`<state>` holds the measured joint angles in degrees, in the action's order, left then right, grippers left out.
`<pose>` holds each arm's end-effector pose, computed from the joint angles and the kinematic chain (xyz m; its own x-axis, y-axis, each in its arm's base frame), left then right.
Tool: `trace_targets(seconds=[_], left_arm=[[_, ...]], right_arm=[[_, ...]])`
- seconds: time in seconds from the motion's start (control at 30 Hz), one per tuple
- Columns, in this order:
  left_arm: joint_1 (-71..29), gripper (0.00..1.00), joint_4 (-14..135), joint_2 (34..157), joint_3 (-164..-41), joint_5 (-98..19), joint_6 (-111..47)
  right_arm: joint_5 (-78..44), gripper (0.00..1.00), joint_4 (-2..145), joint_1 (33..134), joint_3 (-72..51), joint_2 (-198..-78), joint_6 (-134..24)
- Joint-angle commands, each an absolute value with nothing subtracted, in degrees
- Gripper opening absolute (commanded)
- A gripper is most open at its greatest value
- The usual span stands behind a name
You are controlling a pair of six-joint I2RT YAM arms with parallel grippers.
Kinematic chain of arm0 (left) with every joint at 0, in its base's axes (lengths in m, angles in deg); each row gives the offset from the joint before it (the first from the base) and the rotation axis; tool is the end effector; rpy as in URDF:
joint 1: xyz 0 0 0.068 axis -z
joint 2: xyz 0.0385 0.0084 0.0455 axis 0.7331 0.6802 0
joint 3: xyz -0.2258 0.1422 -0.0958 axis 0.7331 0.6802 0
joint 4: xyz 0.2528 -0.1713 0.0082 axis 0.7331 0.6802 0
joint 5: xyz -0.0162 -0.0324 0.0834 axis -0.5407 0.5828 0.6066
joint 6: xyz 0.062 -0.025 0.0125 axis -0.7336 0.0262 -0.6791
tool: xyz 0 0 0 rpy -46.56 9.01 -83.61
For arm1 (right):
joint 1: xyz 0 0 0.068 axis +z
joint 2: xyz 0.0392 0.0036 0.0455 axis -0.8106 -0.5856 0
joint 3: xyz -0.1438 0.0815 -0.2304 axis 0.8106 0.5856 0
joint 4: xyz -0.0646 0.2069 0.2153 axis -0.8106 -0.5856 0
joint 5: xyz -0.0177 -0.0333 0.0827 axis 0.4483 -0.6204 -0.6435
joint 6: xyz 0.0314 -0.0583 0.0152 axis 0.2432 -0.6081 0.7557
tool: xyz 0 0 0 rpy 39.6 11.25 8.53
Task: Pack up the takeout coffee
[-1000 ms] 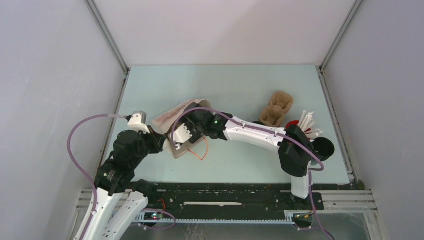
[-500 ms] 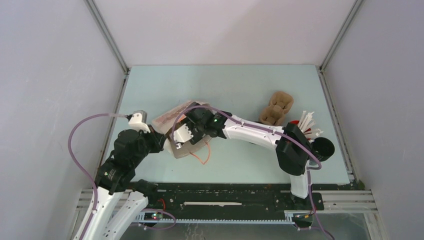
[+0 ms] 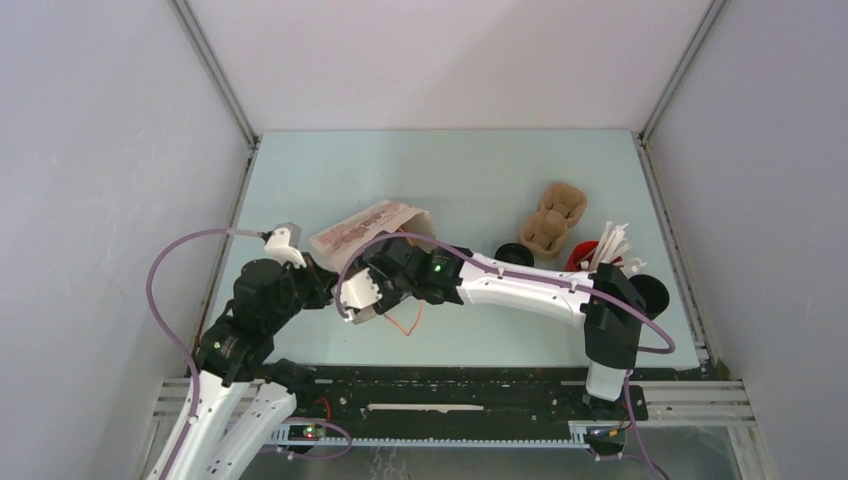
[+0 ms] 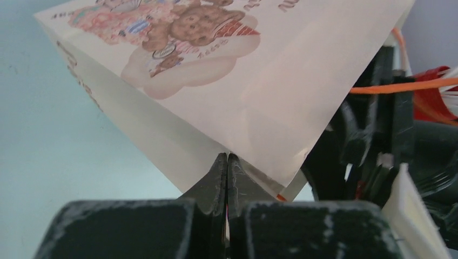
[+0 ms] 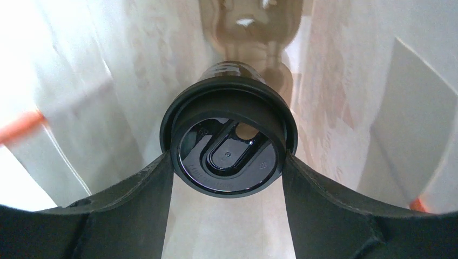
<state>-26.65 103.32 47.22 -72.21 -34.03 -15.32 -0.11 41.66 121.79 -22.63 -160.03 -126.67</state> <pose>0.1459 -0.0572 0.3150 -0.5414 -0.2998 -0.7855 0.1526 0.8837 -0.4424 0.1863 0.4303 0.2703 0.6715 -0.7146 -0.1961 -0.6190 -0.3956 -0.6785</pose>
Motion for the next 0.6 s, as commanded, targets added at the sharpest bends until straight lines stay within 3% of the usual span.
trace_targets(seconds=[0.0, 0.13, 0.57], left_arm=[[-26.8, 0.0, 106.81, 48.69, -73.77, -31.48, -13.88], [-26.62, 0.0, 106.57, 49.3, -73.34, -29.88, -13.57], [-26.49, 0.0, 106.91, 47.86, -73.15, -27.81, -13.58]], right_arm=[[5.5, 0.03, 47.62, 119.73, -22.34, -158.29, -127.93], [5.3, 0.03, 54.62, 118.07, -19.55, -159.04, -134.45], [-8.05, 0.04, 57.23, 112.59, -20.39, -162.0, -141.24]])
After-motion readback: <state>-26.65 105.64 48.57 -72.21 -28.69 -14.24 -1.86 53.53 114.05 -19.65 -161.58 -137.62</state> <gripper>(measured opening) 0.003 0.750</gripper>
